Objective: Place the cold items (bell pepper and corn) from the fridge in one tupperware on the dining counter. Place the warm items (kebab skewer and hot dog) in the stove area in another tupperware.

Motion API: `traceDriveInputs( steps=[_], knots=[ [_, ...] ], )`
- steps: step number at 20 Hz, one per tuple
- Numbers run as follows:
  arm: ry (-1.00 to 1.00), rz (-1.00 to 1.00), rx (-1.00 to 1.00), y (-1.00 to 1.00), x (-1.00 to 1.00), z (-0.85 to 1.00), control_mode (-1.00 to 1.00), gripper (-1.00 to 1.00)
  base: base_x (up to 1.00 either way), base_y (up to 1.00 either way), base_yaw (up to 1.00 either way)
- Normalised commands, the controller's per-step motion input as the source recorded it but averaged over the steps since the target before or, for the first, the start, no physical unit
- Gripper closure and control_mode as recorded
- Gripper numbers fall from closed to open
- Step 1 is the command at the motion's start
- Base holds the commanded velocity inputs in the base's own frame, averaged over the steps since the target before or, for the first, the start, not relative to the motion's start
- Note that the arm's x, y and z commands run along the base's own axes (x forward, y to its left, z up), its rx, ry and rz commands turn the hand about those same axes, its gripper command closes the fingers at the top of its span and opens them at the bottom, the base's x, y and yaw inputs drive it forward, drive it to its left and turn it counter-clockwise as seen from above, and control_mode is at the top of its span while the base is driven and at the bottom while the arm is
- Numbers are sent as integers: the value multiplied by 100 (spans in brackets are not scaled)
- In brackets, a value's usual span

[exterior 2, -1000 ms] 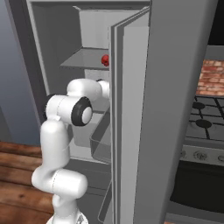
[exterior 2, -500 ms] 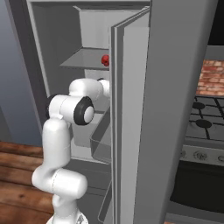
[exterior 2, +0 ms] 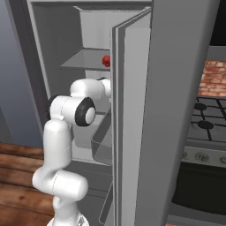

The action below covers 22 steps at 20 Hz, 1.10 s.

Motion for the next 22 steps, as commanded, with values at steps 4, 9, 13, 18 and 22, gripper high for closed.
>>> traceDriveInputs(
  steps=[4,9,13,18,22],
  knots=[
    [0,0,0,0,-56,-48,-100,100,0,0,0],
    [0,0,7,7,-73,-38,-100,100,0,0,0],
    [-4,0,16,7,-95,-26,-100,100,0,0,0],
    [-3,0,5,7,-85,3,-100,100,0,0,0],
    [-3,-1,0,21,-49,48,-100,100,0,0,0]
  ],
)
